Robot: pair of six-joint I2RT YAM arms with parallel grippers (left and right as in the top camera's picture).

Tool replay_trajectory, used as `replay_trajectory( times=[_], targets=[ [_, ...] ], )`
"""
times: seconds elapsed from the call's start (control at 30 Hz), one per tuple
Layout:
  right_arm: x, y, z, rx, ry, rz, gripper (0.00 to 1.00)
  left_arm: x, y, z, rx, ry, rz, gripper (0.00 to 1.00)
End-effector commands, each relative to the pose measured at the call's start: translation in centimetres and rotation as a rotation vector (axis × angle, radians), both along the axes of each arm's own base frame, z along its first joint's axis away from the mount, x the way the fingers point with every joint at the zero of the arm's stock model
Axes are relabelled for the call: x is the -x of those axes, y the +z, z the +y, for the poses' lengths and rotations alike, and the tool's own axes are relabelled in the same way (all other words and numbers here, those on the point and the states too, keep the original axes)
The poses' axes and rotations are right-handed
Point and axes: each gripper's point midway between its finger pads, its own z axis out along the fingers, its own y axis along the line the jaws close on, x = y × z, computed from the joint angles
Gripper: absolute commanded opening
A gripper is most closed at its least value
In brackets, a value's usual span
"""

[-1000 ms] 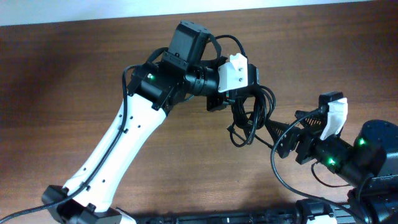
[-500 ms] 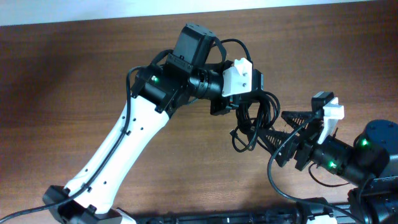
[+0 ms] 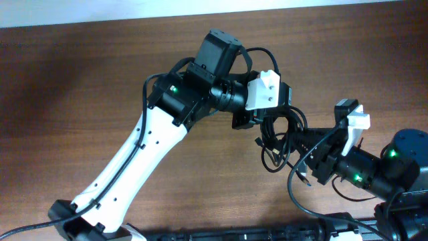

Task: Untangle cables

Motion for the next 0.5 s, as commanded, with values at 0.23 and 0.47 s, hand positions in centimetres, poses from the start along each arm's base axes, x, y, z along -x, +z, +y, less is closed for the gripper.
replay_trajectory(
  times=[0.23, 0.47],
  targets=[
    [0.1, 0.9, 0.1, 0.004, 0.010, -0.036, 0.04, 1.0, 2.7, 0.4, 0.050, -0.011, -0.031, 0.31],
    [-0.1, 1.5, 0.1, 0.054, 0.029, -0.128, 0.04, -2.8, 4.6, 3.9, 0.047, 0.313, 0.181, 0.99]
  ],
)
